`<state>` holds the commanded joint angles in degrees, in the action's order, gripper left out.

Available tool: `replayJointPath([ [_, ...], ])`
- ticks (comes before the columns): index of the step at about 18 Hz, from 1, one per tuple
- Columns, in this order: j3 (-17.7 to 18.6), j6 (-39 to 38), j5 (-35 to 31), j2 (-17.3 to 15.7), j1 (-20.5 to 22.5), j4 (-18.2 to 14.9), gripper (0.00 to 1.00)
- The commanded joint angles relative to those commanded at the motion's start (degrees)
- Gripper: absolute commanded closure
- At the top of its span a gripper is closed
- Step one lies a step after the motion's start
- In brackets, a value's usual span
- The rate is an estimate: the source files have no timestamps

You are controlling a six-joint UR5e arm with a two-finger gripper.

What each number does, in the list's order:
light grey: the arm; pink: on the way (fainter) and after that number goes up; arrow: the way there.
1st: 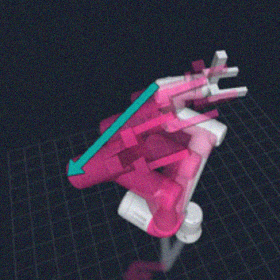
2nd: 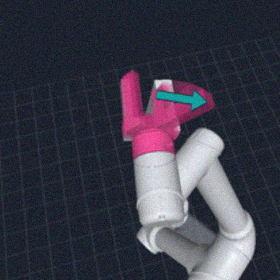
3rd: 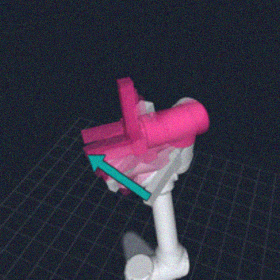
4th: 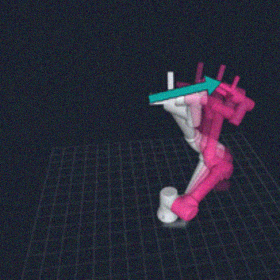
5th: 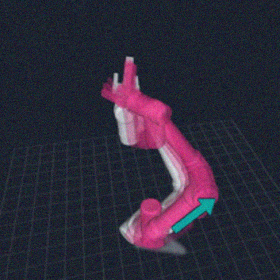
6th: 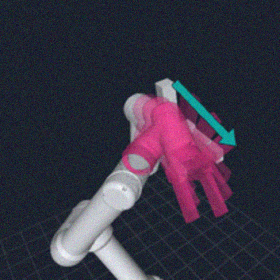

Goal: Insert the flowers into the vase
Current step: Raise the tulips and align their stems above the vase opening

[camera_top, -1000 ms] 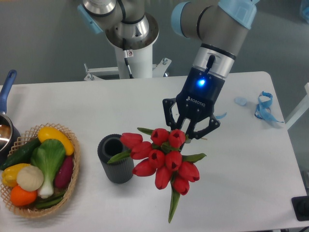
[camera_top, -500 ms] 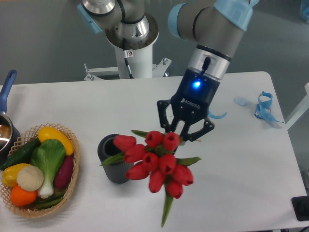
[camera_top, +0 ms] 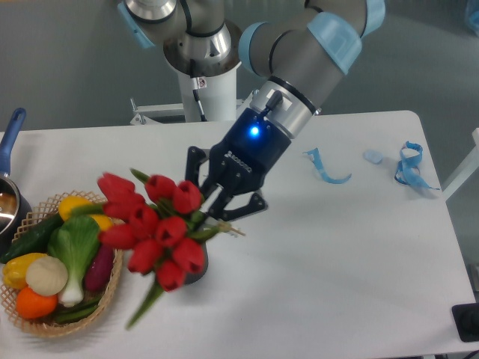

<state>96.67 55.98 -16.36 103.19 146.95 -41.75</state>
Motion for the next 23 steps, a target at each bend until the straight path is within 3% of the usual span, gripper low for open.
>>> replayJointPath([
  [7, 8.71, 3.16, 8.71, -5.46, 1.05, -0.09, 0.93],
  [23, 9.77, 9.49, 10.56, -0.8, 1.14, -0.09, 0.94],
])
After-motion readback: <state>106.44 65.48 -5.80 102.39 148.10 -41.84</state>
